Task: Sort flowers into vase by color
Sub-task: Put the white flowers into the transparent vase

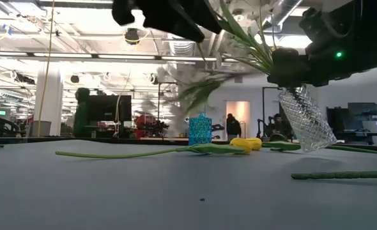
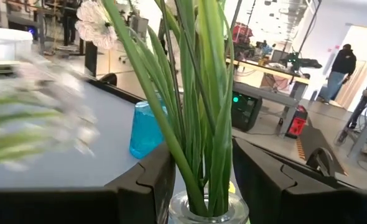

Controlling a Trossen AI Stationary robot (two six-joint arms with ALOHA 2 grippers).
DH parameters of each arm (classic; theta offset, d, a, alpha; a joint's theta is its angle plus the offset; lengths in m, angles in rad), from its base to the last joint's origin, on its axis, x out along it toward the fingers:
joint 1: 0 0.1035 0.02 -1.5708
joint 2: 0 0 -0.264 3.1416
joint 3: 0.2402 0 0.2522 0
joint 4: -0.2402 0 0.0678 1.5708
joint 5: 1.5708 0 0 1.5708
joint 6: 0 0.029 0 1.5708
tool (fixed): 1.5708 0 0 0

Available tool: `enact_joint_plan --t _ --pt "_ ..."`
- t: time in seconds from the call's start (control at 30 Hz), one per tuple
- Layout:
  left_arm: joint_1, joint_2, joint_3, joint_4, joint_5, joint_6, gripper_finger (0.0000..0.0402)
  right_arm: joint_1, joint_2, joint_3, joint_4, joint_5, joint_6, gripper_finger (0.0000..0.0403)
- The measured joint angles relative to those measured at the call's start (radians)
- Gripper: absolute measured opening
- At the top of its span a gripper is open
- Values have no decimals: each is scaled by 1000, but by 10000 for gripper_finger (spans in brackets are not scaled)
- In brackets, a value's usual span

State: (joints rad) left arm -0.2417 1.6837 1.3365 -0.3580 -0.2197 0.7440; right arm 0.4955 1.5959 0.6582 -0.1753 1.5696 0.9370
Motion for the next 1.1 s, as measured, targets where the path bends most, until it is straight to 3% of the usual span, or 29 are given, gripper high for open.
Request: enact_joint_plan --t 0.1,0.2,0.4,0.5,0.7,0.77,1.0,1.1 --pt "-6 5 0 11 -57 14 240 5 0 0 0 -4 0 173" --pt "-8 5 0 13 -43 41 248 8 0 0 -2 -15 -3 173" --pt "-14 5 0 -10 -42 79 232 8 0 0 -4 -19 -4 173" --pt "-15 4 0 -23 -42 107 184 8 0 0 -5 -19 -4 173" --pt "-16 4 0 -55 -47 150 40 8 0 0 -6 -19 -4 173" --pt "-16 4 0 -55 -47 140 11 8 0 0 -6 -20 -5 173" --pt "-16 3 0 -51 -21 107 51 8 0 0 -7 -20 -6 173" --pt "-19 3 1 -51 -66 91 76 8 0 0 -7 -21 -6 173"
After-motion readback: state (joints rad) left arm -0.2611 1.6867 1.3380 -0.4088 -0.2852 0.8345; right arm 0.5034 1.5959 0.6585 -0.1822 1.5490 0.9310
